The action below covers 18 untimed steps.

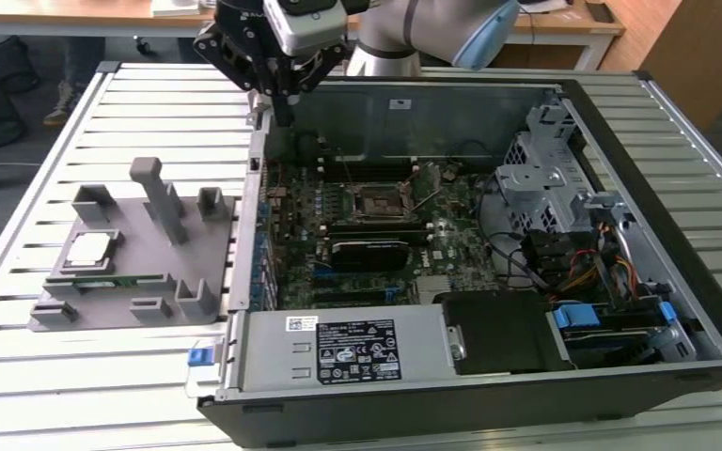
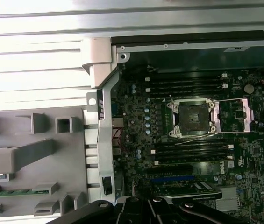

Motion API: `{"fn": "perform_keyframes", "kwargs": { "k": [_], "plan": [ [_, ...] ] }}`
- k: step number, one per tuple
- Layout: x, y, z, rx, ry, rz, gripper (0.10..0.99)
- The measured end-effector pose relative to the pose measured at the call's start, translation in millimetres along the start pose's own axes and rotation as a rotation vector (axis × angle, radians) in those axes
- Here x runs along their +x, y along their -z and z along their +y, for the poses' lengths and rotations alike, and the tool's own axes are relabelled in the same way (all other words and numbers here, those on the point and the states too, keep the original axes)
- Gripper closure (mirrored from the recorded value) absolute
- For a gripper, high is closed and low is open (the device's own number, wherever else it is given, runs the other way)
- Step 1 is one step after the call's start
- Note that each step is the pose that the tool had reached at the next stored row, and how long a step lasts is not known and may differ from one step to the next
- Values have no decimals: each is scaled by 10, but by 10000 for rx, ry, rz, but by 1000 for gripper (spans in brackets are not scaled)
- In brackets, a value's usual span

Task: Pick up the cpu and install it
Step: 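Reach for the cpu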

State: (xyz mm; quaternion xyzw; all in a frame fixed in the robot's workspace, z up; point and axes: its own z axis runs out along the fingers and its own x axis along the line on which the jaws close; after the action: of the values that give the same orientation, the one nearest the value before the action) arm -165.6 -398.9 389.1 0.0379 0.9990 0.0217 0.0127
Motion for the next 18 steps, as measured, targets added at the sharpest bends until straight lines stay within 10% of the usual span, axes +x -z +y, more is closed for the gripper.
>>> {"fn": "perform_keyframes", "kwargs": {
  "k": [18],
  "plan": [
    [109,-7,-9,0,0,1,980]
  ]
}}
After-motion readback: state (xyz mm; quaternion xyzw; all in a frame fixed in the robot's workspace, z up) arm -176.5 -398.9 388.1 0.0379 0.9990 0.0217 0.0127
